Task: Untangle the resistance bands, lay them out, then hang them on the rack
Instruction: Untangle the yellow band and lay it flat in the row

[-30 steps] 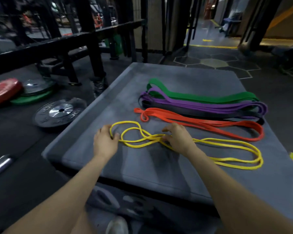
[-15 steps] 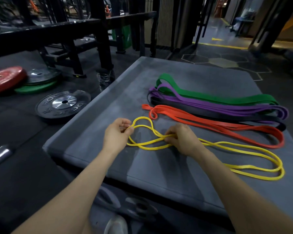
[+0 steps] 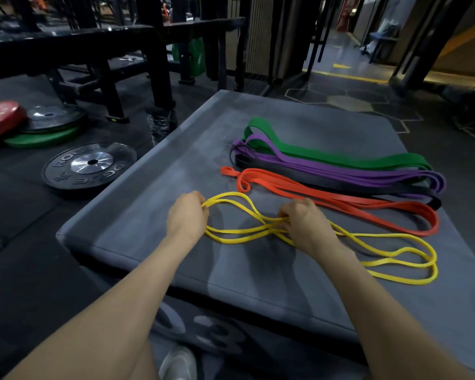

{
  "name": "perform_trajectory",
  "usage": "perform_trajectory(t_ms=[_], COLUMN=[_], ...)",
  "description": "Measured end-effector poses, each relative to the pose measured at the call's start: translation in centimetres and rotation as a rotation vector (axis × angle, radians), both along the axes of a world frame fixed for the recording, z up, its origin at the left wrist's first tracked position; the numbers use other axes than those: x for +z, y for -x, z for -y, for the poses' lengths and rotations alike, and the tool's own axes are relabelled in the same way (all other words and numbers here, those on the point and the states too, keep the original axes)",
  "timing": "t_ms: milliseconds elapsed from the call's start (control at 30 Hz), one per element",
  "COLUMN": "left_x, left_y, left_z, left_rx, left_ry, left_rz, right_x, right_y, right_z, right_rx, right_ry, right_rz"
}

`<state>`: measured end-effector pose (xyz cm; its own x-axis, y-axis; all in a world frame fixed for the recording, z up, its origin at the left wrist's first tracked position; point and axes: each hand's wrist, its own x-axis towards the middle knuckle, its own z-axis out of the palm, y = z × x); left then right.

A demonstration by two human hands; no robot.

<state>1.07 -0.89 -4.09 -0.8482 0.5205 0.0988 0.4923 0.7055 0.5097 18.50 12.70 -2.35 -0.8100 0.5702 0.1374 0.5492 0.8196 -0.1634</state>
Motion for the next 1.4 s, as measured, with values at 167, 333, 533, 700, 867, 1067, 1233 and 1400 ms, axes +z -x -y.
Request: perform_trajectory(t_ms=[167, 333, 533, 700, 867, 1067, 1233, 1400], left_x=[0.6, 0.5, 0.6, 1.3, 1.3, 0.8, -0.4, -0.3], left_y=[1.6, -0.1, -0.5, -1.2, -1.4, 0.6, 0.2, -1.4], left_z=[0.8, -0.3, -1.5, -1.4, -1.4, -1.7, -2.2, -2.8], left_rx=[0.026, 0.055, 0.118, 0.167, 0.155, 0.285, 0.232, 0.269], left_ry=[-0.097, -0.094, -0.15, -0.151, -0.269, -0.533, -0.432, -0.164], left_rz=[-0.055, 0.001, 0.13, 0.118, 0.104, 0.237, 0.196, 0.007], right_x=[0.5, 0.4, 0.1, -0.8, -1.0, -0.5, -0.7, -0.8], right_y=[-1.0, -5.3, -12.7, -16.2, -16.6, -18.2, -19.4, -19.4], right_z=[-1.1, -2.4, -3.9, -4.8, -5.7, -7.2, -7.1, -6.7], right_rx=[-0.056, -0.367, -0.67, -0.85, -0.932, -1.068, -1.101, -1.054], right_ry=[0.094, 0.103, 0.022, 0.07, 0.212, 0.26, 0.269, 0.228], right_rz=[-0.199, -0.255, -0.174, -0.206, -0.29, -0.39, -0.33, -0.287])
